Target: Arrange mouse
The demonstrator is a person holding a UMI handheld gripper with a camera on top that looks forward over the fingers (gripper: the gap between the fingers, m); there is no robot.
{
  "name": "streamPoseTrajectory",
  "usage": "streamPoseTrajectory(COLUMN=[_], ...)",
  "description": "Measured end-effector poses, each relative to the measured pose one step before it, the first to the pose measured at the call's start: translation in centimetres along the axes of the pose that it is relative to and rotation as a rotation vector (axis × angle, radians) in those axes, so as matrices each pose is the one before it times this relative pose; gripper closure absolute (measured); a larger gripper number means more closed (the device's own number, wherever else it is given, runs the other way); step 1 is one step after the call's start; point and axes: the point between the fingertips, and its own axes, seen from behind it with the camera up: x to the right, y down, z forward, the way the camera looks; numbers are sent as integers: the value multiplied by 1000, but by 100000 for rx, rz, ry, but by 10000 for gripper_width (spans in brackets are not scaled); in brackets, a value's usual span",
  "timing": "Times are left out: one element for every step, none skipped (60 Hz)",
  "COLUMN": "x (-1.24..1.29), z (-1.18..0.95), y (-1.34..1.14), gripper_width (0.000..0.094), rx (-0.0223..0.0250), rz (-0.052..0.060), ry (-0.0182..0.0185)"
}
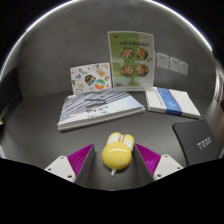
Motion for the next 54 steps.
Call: streamPoseTrajectory(x=[-66, -28, -33, 21, -144, -248, -312, -280, -195, 39, -27, -107, -61, -87, -142, -242, -322, -352, -300, -282, -123, 74, 262, 261, 633, 733, 857, 1097, 1254, 1490, 1733, 1888, 2078, 1937, 2028, 1916, 1855, 1798, 1818, 1577, 1380, 1182, 926, 676, 974, 623, 466, 369, 351, 136, 611, 68, 227, 202], z=[202, 179, 243, 52, 53, 3, 19, -28, -17, -37, -14, 41, -70, -77, -119, -196, -230, -316, -425, -552, -693, -812, -918, -726, -1251, -1071, -1033, -952, -952, -892, -788, -729, -396, -596, -454, -296, -104, 4, 283, 296, 391, 475, 522, 798, 668, 578, 606, 627, 585, 534, 518, 432, 386, 334], y=[-171, -173, -128, -64, -38, 40, 53, 50, 33, 76, 6, -1, 44, 7, -11, 89, 77, -79, -304, -544, -740, -910, -933, -871, -1122, -1339, -1342, -1268, -1237, -1125, -961, -823, -959, -122, 68, 317, 625, 862, 951, 1312, 1494, 1594, 1589, 1530, 1100, 1291, 1212, 1073, 854, 1118, 277, 971, 574, 482], gripper_width=[115, 88, 158, 127, 199, 258, 317, 376, 435, 437, 395, 472, 486, 499, 507, 512, 513, 512, 528, 528, 527, 528, 528, 528, 527, 526, 528, 529, 529, 530, 530, 530, 531, 531, 532, 533, 534, 534, 534, 534, 535, 534, 535, 532, 533, 532, 532, 532, 532, 532, 532, 530, 531, 528], rx=[434, 701, 579, 424, 322, -73, -110, -154, -7, -195, -6, -109, -480, -314, -253, -204, -444, 130, 986, 1755, 2173, 2491, 2304, 2603, 3185, 3283, 3390, 3228, 2960, 2569, 2239, 1978, 811, 1364, 488, -140, -735, -1179, -1932, -2045, -2620, -2943, -3240, -2426, -3261, -2888, -2663, -2322, -1893, -1345, -1433, -1071, -1270, -1037], rz=[95, 399, 102, -283, -582, -714, -724, -795, -275, 171, -17, -178, -454, -376, -195, -370, -854, -1176, -1508, -1501, -1186, -715, -382, -285, 60, -299, -474, -732, -746, -723, -636, -398, -588, -700, -815, -776, -592, -220, 53, 501, 727, 1032, 1275, 1412, 1697, 1473, 1053, 639, 543, 654, 857, 545, 297, -79], ry=[199, 302, -106, 290, -141, -638, -1028, -972, -981, 378, 197, 0, -252, -390, -599, -1017, -1327, -1668, -1723, -1703, -1268, -630, -224, 402, -349, -70, 104, 375, 832, 1346, 1852, 2147, 2493, 2186, 2094, 2100, 1945, 1911, 1754, 1455, 966, 370, -88, -533, -1169, -750, -923, -950, -807, 46, -714, 183, -502, -589])
